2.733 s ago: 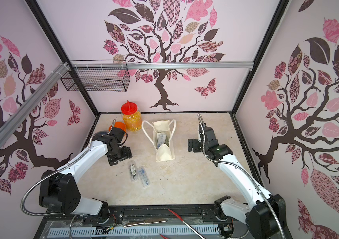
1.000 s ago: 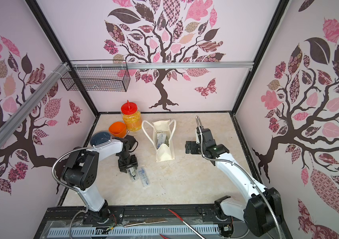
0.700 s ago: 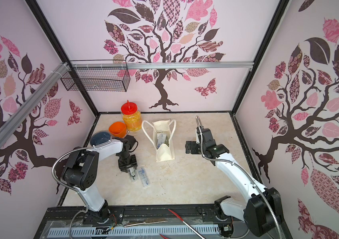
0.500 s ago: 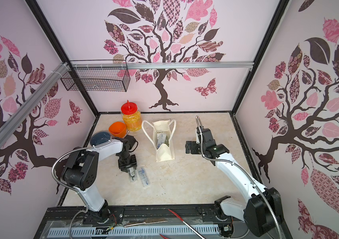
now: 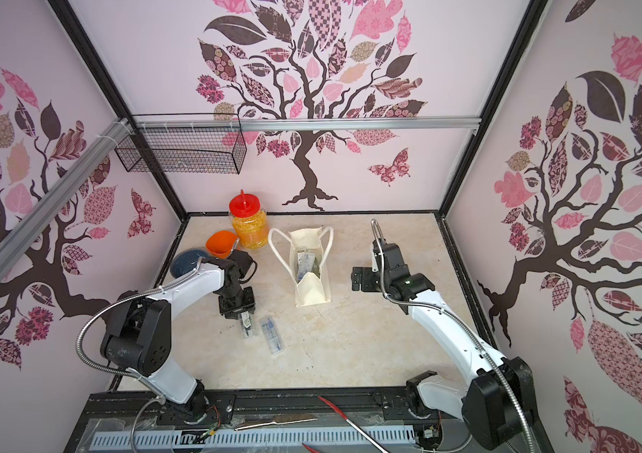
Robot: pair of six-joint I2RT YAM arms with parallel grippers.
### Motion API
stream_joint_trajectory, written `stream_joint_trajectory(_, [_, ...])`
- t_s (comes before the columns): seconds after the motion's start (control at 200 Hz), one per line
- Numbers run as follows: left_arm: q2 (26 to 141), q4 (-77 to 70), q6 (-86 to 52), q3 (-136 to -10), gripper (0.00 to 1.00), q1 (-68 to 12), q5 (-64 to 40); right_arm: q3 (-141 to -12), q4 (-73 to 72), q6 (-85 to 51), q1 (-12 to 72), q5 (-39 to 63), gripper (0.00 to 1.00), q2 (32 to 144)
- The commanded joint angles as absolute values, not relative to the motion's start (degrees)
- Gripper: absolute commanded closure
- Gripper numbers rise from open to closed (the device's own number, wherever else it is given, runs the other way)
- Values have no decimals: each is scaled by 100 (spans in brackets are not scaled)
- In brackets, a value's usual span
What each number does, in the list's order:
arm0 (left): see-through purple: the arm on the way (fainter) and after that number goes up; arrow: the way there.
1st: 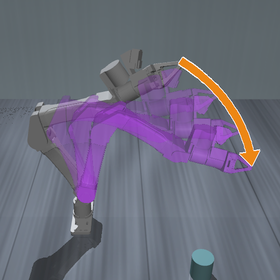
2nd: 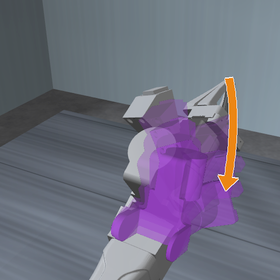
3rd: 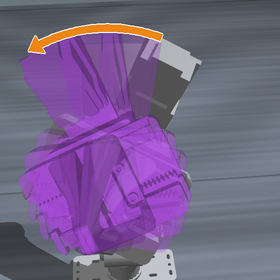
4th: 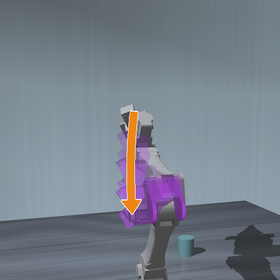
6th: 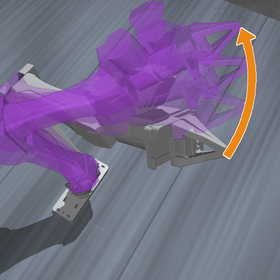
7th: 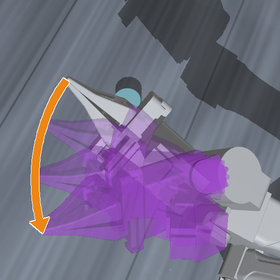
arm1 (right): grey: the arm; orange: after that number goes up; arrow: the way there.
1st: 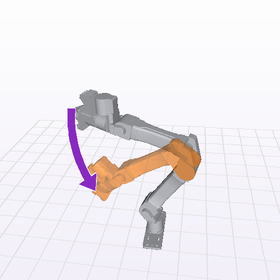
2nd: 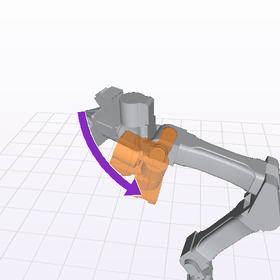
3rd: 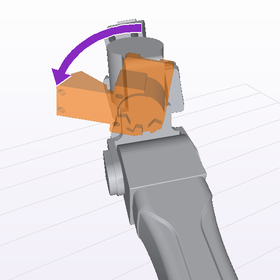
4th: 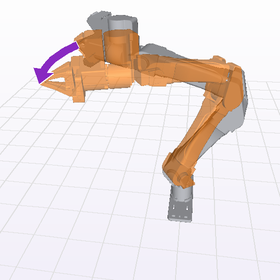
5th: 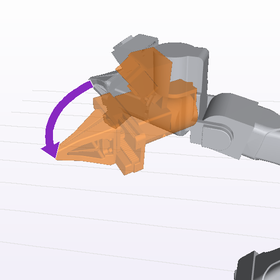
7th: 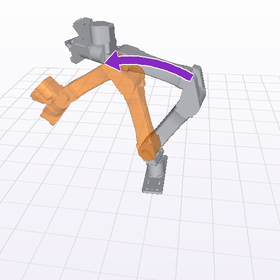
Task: Put the compass set into the canvas bag
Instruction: Pick up the compass set at the center of the board.
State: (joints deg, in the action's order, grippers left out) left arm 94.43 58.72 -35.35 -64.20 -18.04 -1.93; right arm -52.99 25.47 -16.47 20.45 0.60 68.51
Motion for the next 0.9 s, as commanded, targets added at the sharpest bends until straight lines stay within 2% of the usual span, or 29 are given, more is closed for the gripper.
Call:
stream_joint_trajectory(0.0, [9199, 6091, -3372, -6905, 52, -1819, 6, -5524, 2586, -1586, 2021, -22, 0, 6706])
stream_joint_trajectory(0.365, [8704, 6461, -3225, -8324, 52, -1819, 287, -5533, 2592, -1556, 2026, -21, 0, 6741])
stream_joint_trajectory(0.665, [8845, 6910, -3007, -10008, 52, -1836, 192, -5598, 2619, -1549, 2026, -27, 0, 6731])
stream_joint_trajectory(0.895, [9007, 6948, -2983, -10750, 52, -2015, 39, -5634, 2631, -1541, 2026, -25, 0, 6753])
